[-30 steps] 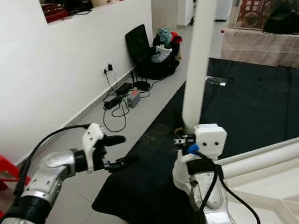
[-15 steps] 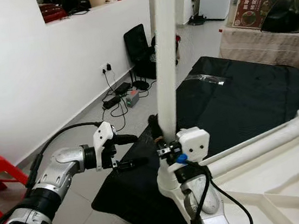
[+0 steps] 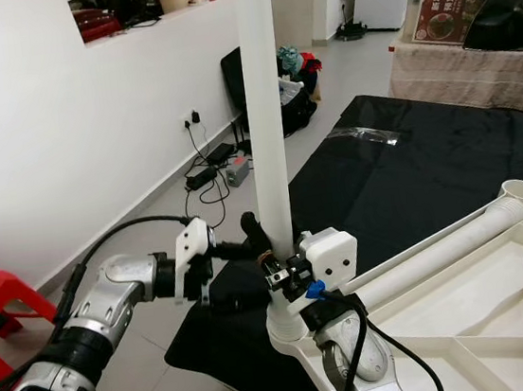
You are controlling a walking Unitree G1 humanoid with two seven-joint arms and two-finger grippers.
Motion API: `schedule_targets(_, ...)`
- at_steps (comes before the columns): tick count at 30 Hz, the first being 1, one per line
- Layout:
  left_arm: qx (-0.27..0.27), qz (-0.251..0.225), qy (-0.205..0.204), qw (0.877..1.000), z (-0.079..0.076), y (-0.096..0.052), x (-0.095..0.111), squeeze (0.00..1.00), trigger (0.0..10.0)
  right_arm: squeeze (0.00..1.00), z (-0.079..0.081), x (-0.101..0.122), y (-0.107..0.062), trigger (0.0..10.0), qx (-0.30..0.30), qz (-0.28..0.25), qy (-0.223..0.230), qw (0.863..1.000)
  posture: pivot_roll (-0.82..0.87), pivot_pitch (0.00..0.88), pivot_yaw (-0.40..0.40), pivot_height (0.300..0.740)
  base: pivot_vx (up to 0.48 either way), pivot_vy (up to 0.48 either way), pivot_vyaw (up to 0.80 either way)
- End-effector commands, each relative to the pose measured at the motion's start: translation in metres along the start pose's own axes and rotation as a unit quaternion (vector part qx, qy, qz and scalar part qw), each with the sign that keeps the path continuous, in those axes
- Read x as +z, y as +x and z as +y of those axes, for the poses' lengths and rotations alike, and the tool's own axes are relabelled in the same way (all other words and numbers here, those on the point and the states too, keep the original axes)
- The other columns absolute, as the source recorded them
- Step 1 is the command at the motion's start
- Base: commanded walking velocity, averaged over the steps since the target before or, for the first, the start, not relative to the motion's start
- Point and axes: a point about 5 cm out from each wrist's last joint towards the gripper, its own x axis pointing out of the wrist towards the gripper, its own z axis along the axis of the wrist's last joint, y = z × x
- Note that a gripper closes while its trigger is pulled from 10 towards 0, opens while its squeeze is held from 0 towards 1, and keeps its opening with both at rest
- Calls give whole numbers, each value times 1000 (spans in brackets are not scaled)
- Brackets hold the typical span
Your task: Building children table
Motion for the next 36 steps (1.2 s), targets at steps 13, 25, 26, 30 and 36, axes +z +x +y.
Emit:
schedule_targets(13, 54, 12, 1, 998, 7, -26, -8, 0, 10000, 86, 7, 0, 5, 10000, 49, 6, 10, 999, -17, 0, 34, 740, 0, 0, 0)
schedule_targets(25, 52, -40, -32, 997, 16, 9, 7, 0, 10000, 86, 11, -2, -1, 10000, 71, 21, 6, 997, -56, 0, 49, 740, 0, 0, 0)
schedule_targets(26, 52, -40, -32, 997, 16, 9, 7, 0, 10000, 86, 11, -2, -1, 10000, 71, 21, 6, 997, -56, 0, 49, 740, 0, 0, 0)
schedule_targets(30, 5, -34, -27, 999, 11, 17, 8, 0, 10000, 86, 11, -3, -1, 10000, 69, 23, 5, 997, -60, 0, 54, 740, 0, 0, 0)
schedule_targets(36, -30, -23, -21, 999, 5, 14, 5, 0, 10000, 86, 11, -3, -1, 10000, 68, 24, 6, 997, -61, 0, 55, 740, 0, 0, 0)
